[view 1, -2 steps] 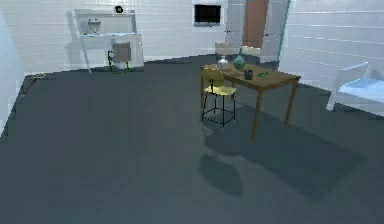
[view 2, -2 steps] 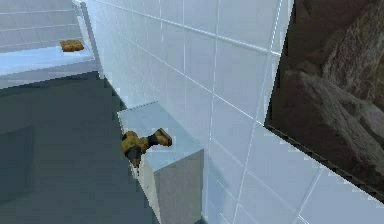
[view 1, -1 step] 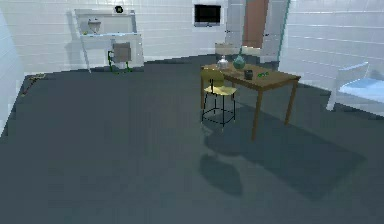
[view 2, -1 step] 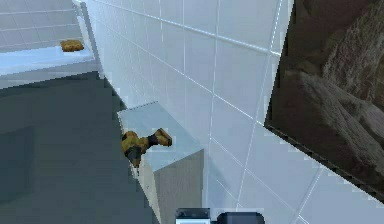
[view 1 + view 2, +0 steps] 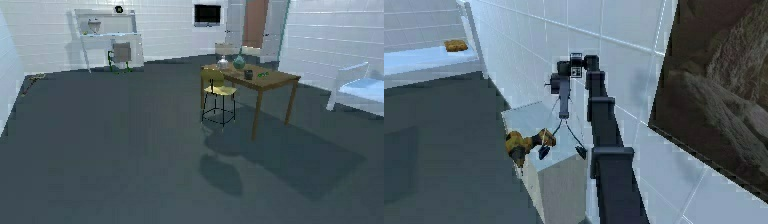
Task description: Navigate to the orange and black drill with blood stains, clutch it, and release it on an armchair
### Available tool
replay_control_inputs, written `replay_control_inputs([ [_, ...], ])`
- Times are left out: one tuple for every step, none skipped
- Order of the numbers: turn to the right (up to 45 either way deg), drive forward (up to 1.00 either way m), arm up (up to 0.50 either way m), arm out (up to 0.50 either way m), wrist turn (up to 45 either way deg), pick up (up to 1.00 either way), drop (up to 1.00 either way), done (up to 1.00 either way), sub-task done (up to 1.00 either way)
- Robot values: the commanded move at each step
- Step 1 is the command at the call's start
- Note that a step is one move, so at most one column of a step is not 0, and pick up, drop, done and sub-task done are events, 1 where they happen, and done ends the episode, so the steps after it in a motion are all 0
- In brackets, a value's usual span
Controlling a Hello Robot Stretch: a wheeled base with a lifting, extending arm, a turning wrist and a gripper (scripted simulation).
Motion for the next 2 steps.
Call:
replay_control_inputs([
  [0.0, 0.0, 0.0, 0.0, 45.0, 0.0, 0.0, 0.0, 0.0],
  [0.0, 0.0, 0.0, 0.0, 45.0, 0.0, 0.0, 0.0, 0.0],
])
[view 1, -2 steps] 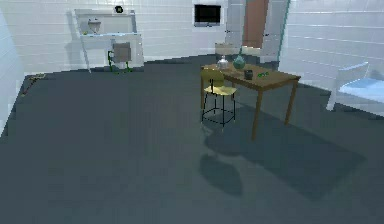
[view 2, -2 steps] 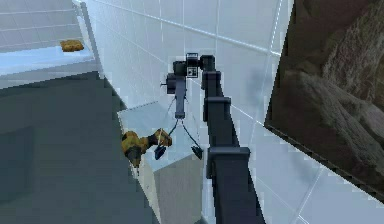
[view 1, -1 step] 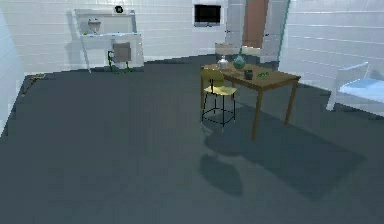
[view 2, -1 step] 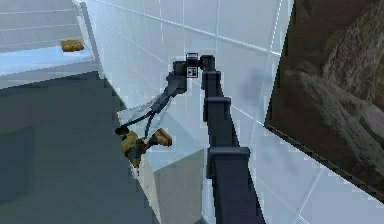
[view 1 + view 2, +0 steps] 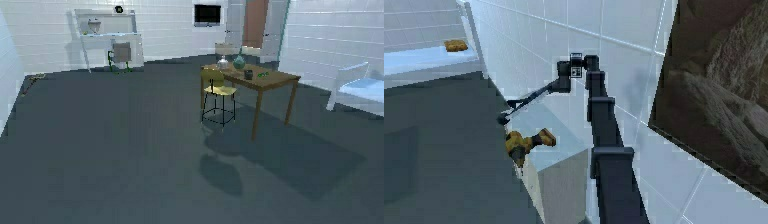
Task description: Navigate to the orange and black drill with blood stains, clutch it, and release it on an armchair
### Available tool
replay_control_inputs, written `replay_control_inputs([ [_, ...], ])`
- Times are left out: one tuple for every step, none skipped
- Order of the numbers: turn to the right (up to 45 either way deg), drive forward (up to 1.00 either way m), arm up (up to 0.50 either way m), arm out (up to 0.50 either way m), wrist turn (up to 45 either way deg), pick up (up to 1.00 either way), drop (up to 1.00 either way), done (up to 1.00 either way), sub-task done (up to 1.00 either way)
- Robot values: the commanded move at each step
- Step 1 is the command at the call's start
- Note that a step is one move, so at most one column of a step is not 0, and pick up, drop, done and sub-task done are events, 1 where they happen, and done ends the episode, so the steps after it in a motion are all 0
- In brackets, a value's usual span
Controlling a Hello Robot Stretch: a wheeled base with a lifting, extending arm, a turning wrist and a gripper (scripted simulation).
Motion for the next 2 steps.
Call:
replay_control_inputs([
  [0.0, 0.0, 0.0, 0.0, 12.0, 0.0, 0.0, 0.0, 0.0],
  [0.0, 0.0, -0.3, 0.0, 0.0, 0.0, 0.0, 0.0, 0.0],
])
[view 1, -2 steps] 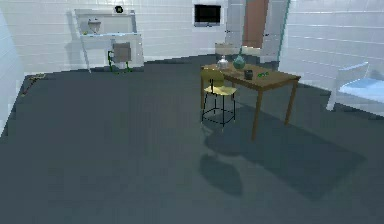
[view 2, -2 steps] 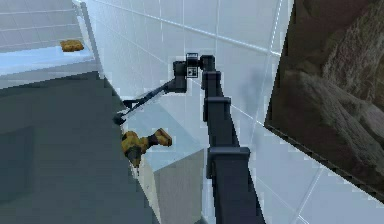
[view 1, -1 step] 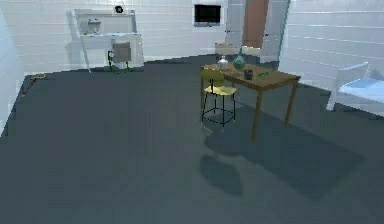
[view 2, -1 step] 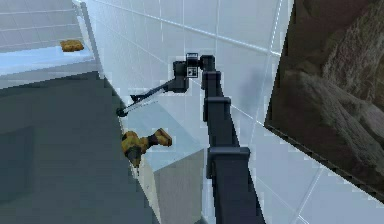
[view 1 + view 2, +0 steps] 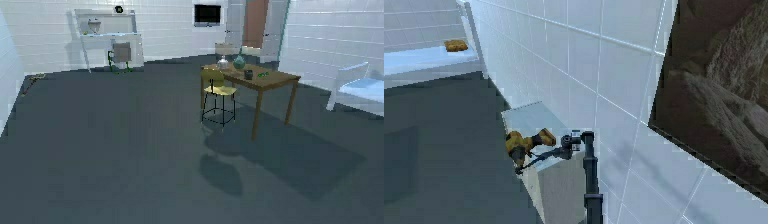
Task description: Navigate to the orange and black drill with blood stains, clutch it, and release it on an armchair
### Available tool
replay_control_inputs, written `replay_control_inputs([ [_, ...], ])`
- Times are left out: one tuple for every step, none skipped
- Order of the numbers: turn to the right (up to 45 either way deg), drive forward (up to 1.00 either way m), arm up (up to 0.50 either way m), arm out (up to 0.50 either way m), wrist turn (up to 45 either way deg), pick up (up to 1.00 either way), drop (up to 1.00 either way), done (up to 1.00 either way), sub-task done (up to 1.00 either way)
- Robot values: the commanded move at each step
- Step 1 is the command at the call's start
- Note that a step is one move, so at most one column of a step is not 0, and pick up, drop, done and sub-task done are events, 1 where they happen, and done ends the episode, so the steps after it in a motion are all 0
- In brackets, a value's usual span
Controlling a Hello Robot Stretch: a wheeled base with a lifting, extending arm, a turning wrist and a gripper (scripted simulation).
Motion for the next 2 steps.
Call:
replay_control_inputs([
  [0.0, 0.0, 0.0, 0.0, 0.0, 1.0, 0.0, 0.0, 0.0],
  [0.0, 0.0, 0.1, 0.0, 0.0, 0.0, 0.0, 0.0, 0.0],
])
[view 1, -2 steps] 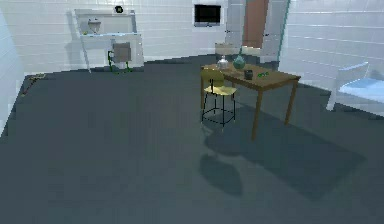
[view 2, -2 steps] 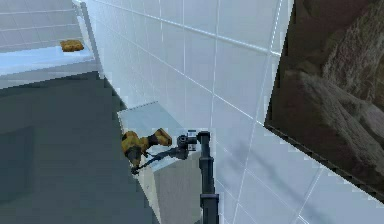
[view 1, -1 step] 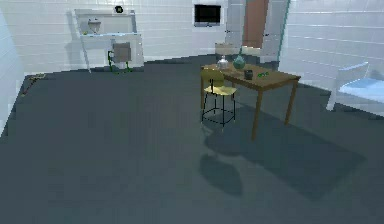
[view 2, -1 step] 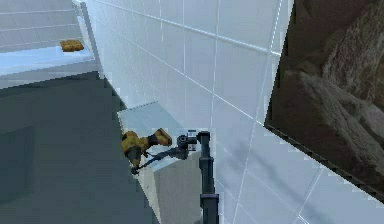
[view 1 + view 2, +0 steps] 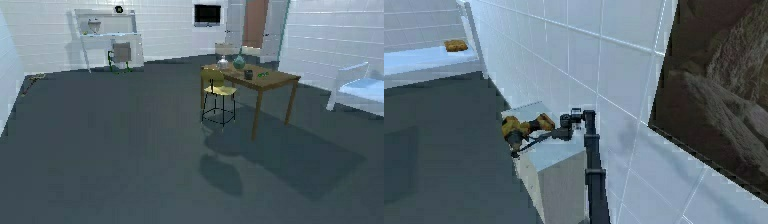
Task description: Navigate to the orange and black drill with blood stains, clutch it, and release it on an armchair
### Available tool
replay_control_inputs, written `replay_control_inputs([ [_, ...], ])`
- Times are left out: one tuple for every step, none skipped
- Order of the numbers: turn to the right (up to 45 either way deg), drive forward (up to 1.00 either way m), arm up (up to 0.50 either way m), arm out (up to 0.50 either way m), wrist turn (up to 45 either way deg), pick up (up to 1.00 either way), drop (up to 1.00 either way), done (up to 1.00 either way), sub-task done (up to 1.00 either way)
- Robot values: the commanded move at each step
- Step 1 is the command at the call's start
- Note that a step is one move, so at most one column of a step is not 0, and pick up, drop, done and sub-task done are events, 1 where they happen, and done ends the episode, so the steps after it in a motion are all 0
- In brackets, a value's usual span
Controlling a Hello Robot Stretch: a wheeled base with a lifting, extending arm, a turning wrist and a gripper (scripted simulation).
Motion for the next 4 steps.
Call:
replay_control_inputs([
  [0.0, 0.0, 0.26, 0.0, 0.0, 0.0, 0.0, 0.0, 0.0],
  [0.0, 0.0, 0.0, 0.0, -45.0, 0.0, 0.0, 0.0, 0.0],
  [0.0, 0.0, 0.0, 0.0, -6.0, 0.0, 0.0, 0.0, 0.0],
  [0.0, 0.0, 0.0, -0.48, 0.0, 0.0, 0.0, 0.0, 0.0],
])
